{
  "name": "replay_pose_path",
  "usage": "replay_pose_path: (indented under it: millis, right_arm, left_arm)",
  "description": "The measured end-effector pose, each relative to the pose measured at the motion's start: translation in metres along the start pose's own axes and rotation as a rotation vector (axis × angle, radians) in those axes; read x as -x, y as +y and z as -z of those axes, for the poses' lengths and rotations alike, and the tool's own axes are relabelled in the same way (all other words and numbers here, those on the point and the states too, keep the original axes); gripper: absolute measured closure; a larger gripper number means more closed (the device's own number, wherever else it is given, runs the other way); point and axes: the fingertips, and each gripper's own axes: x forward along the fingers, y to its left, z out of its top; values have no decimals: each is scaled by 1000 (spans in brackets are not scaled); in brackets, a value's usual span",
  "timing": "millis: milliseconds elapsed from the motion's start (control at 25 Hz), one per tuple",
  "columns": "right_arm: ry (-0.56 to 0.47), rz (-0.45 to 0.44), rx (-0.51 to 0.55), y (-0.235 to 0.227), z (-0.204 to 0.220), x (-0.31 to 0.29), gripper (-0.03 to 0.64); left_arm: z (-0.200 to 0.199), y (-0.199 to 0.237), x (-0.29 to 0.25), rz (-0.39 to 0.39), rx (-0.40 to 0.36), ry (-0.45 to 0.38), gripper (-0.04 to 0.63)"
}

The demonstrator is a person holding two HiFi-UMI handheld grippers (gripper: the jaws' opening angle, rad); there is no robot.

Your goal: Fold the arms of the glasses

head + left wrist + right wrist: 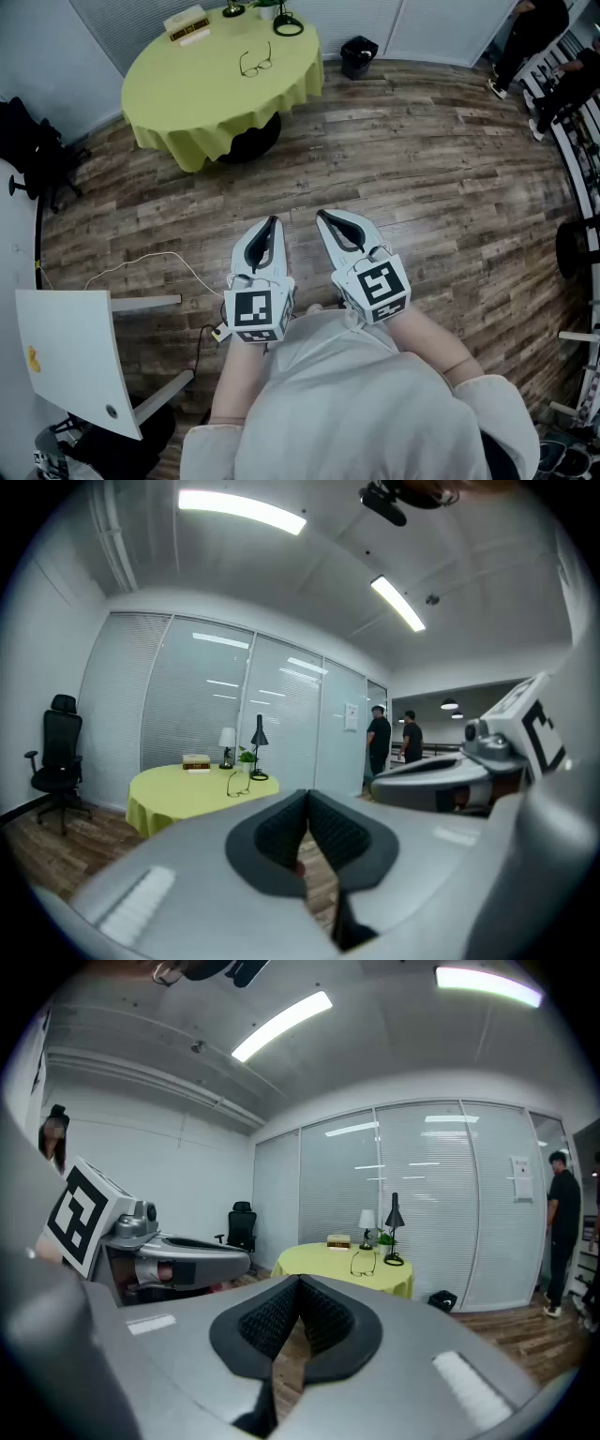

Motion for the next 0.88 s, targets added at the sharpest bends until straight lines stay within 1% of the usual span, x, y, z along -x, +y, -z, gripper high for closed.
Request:
replay_pose_path:
  millis: [160, 480, 680, 880]
  right_arm:
    - [2, -13, -40, -5, 2, 1, 620]
    - [-1, 25, -51, -17, 3, 2, 620]
    - [25, 47, -62, -23, 14, 0, 619]
    - [57, 52, -69, -44, 28, -8, 618]
  left_arm:
    - [-6, -9, -2, 18, -7, -15, 589]
    - [-5, -12, -11, 25, 5, -12, 588]
    - [6, -8, -15, 31, 19, 14, 588]
    - [13, -18, -36, 70, 13, 36, 589]
